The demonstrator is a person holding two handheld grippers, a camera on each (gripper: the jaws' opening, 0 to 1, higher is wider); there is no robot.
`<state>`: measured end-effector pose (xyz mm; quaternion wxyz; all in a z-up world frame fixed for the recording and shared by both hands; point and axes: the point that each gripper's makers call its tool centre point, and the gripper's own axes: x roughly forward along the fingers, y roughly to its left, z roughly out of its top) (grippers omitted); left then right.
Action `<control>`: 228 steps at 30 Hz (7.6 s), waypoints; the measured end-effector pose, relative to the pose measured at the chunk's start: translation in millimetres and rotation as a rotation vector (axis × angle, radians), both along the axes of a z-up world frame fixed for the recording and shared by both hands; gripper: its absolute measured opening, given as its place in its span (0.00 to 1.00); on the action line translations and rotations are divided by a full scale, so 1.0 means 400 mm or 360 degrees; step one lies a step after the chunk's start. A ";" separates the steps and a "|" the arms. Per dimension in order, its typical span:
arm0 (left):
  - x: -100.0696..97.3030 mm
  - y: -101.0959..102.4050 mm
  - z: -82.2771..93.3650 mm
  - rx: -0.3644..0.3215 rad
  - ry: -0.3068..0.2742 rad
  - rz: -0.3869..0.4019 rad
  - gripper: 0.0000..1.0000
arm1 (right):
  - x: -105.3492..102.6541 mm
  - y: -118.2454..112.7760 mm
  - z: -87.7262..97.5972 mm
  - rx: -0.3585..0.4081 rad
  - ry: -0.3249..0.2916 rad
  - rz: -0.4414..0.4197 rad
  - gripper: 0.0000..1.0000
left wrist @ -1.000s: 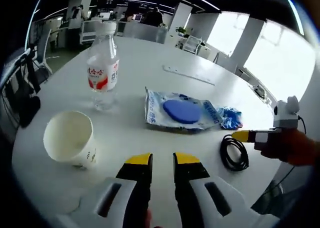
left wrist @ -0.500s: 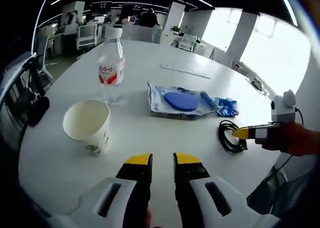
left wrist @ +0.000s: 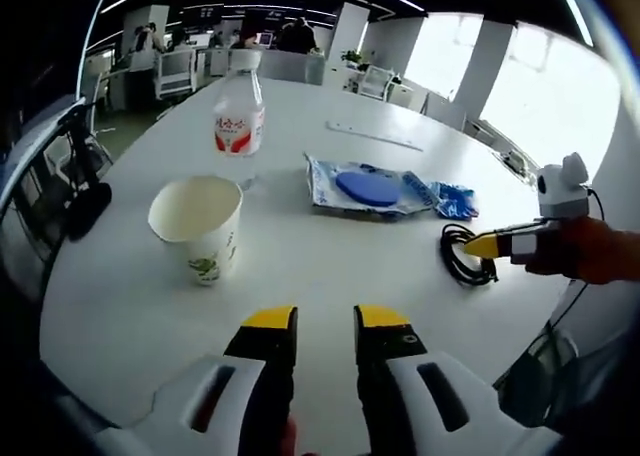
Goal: Arrange the tabletop items into an orderly group along one side of the table until the central work area is clear of visible clutter.
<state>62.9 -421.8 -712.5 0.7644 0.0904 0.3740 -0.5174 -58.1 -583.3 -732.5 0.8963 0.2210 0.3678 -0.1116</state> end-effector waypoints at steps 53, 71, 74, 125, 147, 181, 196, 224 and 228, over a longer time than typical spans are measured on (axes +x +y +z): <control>0.019 0.112 0.045 -0.0123 -0.0008 0.0017 0.38 | 0.522 0.458 0.096 -0.0654 0.0119 0.1920 0.16; -0.017 0.099 0.046 -0.0137 0.0010 -0.0027 0.38 | 0.535 0.490 0.008 -0.0787 0.0295 0.2030 0.00; -0.018 0.099 0.043 -0.0136 0.0014 -0.0024 0.38 | 0.529 0.493 0.018 -0.0804 0.0260 0.2049 0.00; -0.032 0.078 0.060 -0.0151 0.0002 -0.0169 0.39 | 0.418 0.190 0.138 -0.0817 0.0200 0.1424 0.00; -0.019 0.089 0.089 -0.0168 -0.0016 -0.0263 0.41 | 0.592 0.150 0.074 -0.0772 0.0305 0.1381 0.00; -0.014 0.129 0.065 -0.0124 0.0030 -0.0206 0.41 | 0.572 0.141 0.052 -0.0778 0.0334 0.1385 0.13; -0.013 0.096 0.070 -0.0132 0.0029 -0.0218 0.41 | 0.564 0.123 0.106 -0.0810 0.0206 0.1404 0.15; 0.004 0.090 0.071 -0.0137 0.0034 -0.0164 0.41 | 0.556 0.127 0.090 -0.0930 0.0313 0.1658 0.00; 0.005 0.089 0.072 -0.0140 0.0036 -0.0163 0.41 | 0.551 0.128 0.084 -0.0981 0.0348 0.1721 0.00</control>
